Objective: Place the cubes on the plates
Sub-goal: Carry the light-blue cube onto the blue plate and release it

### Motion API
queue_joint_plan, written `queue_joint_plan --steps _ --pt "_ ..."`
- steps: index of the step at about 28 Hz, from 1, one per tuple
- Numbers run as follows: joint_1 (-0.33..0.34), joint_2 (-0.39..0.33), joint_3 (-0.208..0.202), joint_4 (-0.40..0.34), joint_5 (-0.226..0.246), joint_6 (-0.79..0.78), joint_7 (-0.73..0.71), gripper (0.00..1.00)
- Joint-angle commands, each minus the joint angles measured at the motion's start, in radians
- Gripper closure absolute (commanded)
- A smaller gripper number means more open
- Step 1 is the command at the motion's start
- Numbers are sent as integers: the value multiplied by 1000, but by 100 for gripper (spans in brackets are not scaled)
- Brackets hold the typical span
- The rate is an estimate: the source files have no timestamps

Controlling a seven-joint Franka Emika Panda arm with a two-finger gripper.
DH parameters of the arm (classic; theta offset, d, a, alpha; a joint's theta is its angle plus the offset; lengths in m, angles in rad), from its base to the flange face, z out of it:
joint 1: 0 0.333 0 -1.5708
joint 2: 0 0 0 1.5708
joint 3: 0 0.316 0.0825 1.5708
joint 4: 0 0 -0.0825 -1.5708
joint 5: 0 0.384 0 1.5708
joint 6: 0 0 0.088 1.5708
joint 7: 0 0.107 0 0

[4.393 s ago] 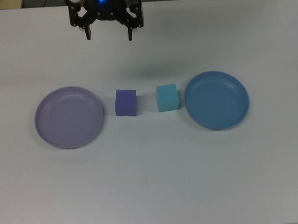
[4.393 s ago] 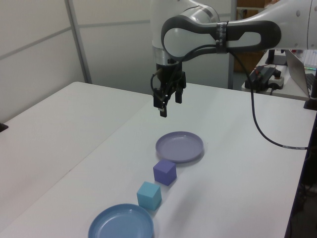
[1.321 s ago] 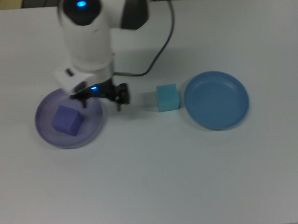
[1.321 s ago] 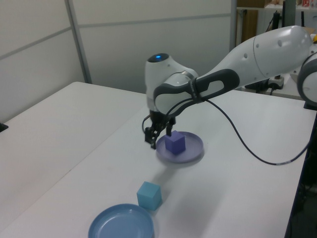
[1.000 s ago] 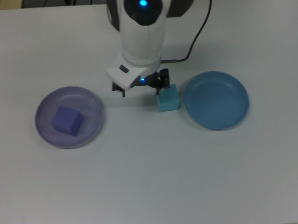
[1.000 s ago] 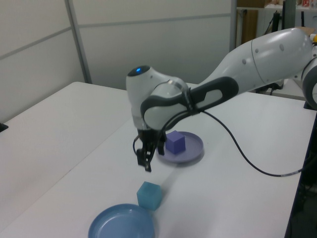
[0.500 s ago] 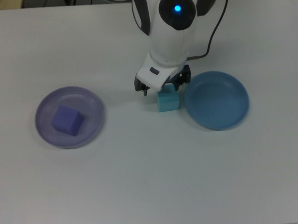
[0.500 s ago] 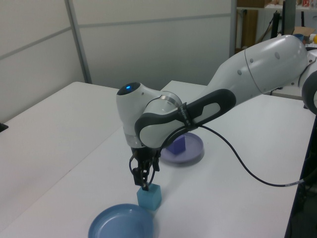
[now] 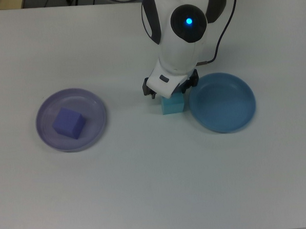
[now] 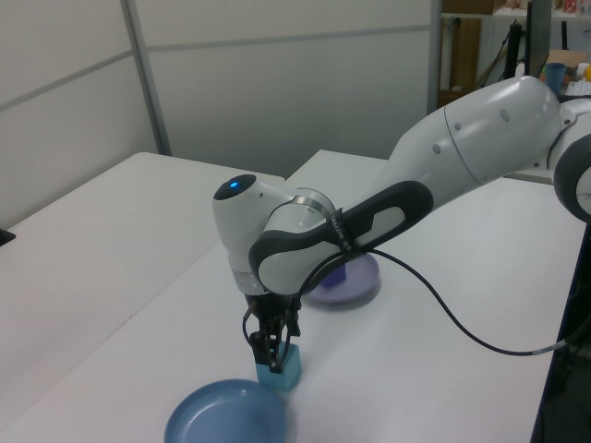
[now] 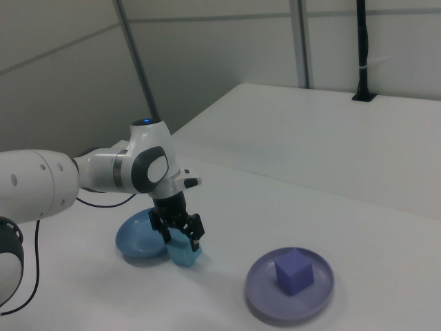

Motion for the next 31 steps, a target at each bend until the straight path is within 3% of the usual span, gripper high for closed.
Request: queue_joint_plan --steps 1,3,5,9,15,18,19,27,31 --pt "9 -8 -11 -8 4 18 -13 72" --pt "10 -8 -11 -8 4 18 -11 90" --pt "12 -10 -11 -6 4 17 2 100" --pt "12 -22 -10 0 5 15 27 100" --pt "16 -108 1 15 28 -32 47 100" --pt "64 -108 13 31 25 -37 97 100" --pt "99 -105 13 35 10 -34 140 100" --pt "186 -101 13 37 -7 -25 202 100" --pt "213 -61 15 54 -65 -16 269 100"
